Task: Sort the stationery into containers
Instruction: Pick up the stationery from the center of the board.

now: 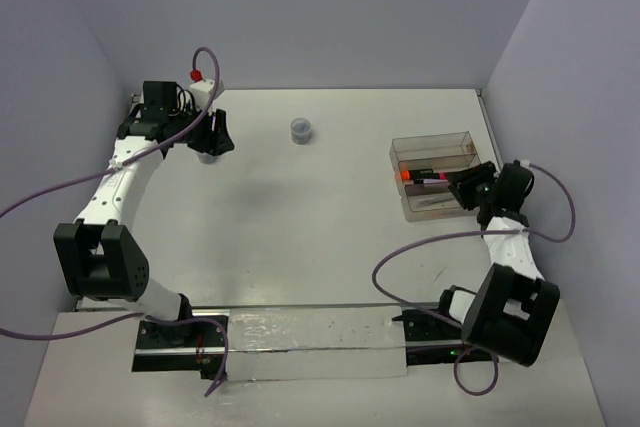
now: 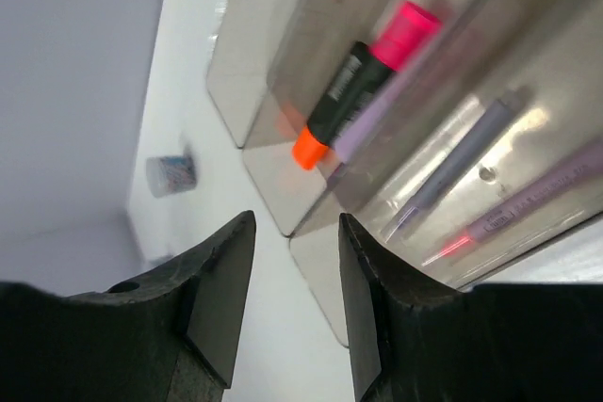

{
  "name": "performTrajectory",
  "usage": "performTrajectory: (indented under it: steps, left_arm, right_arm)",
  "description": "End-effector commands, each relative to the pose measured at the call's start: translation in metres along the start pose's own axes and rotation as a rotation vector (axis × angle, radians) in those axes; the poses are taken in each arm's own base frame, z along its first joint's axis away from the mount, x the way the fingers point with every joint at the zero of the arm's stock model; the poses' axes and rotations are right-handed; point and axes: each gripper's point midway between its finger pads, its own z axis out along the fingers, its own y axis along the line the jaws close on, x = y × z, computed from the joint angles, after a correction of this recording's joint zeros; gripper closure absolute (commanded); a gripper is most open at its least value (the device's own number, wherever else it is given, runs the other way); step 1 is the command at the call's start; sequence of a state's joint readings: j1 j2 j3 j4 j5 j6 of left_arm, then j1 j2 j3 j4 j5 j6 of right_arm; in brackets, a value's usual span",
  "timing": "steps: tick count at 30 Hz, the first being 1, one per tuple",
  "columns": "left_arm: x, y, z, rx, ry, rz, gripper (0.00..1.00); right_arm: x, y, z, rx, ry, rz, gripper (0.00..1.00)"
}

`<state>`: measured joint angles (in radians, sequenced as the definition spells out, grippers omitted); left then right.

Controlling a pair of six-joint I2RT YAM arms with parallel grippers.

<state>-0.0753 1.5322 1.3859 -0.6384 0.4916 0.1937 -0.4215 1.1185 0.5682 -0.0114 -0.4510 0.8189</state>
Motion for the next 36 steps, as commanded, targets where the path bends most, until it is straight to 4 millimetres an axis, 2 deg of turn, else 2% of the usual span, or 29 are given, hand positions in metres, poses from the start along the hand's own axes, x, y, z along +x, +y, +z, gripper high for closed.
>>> performTrajectory:
  steps: [1, 3, 6, 8, 10, 12, 14, 15, 16, 19, 22, 23, 25, 29, 32, 33, 36]
  left_arm:
    - [-0.018, 0.010, -0.004, -0.024, -0.030, -0.009, 0.40]
    - [-0.020, 0.011, -0.004, -0.030, -0.031, -0.020, 0.40]
    - [-0.026, 0.014, -0.008, -0.048, -0.044, -0.027, 0.40]
    - [-0.027, 0.014, -0.011, -0.057, -0.046, -0.030, 0.40]
    - [-0.028, 0.015, -0.014, -0.065, -0.048, -0.029, 0.40]
    - [-0.026, 0.018, -0.017, -0.078, -0.045, -0.031, 0.39]
    - [-0.022, 0.022, -0.019, -0.092, -0.041, -0.036, 0.39]
    - [-0.021, 0.023, -0.019, -0.095, -0.040, -0.037, 0.39]
    - [-0.017, 0.030, -0.018, -0.112, -0.029, -0.047, 0.38]
    - [-0.005, 0.046, -0.014, -0.154, 0.020, -0.080, 0.38]
    - [0.017, 0.065, -0.002, -0.162, 0.100, -0.151, 0.38]
    - [0.017, 0.066, -0.001, -0.163, 0.104, -0.157, 0.38]
    - [0.026, 0.082, 0.007, -0.186, 0.145, -0.208, 0.37]
    - [0.033, 0.101, 0.022, -0.206, 0.171, -0.298, 0.37]
    - [0.034, 0.103, 0.025, -0.194, 0.167, -0.328, 0.37]
    - [0.032, 0.103, 0.024, -0.194, 0.158, -0.328, 0.37]
    - [0.033, 0.102, 0.020, -0.204, 0.147, -0.313, 0.37]
  right_arm:
    - [-0.020, 0.088, -0.030, -0.119, -0.115, -0.378, 0.52]
    - [-0.016, 0.102, -0.034, -0.136, -0.119, -0.426, 0.52]
    - [0.003, 0.141, -0.042, -0.253, -0.088, -0.542, 0.52]
    - [0.023, 0.162, -0.043, -0.312, -0.042, -0.621, 0.52]
    - [0.050, 0.176, -0.042, -0.339, 0.018, -0.694, 0.52]
    - [0.065, 0.189, -0.042, -0.348, 0.041, -0.791, 0.52]
    - [0.086, 0.194, -0.033, -0.333, 0.088, -0.867, 0.52]
    - [0.090, 0.196, -0.032, -0.333, 0.096, -0.882, 0.52]
    - [0.104, 0.199, -0.030, -0.335, 0.131, -0.911, 0.51]
    - [0.125, 0.218, -0.022, -0.339, 0.170, -0.979, 0.51]
    - [0.155, 0.224, 0.003, -0.321, 0.249, -1.029, 0.51]
    - [0.156, 0.225, 0.005, -0.319, 0.253, -1.031, 0.50]
    - [0.177, 0.232, 0.021, -0.314, 0.320, -1.050, 0.47]
    - [0.210, 0.259, 0.062, -0.301, 0.370, -1.073, 0.24]
    - [0.233, 0.271, 0.091, -0.262, 0.373, -1.124, 0.10]
    - [0.243, 0.280, 0.109, -0.268, 0.373, -1.146, 0.05]
    - [0.263, 0.285, 0.145, -0.241, 0.388, -1.165, 0.00]
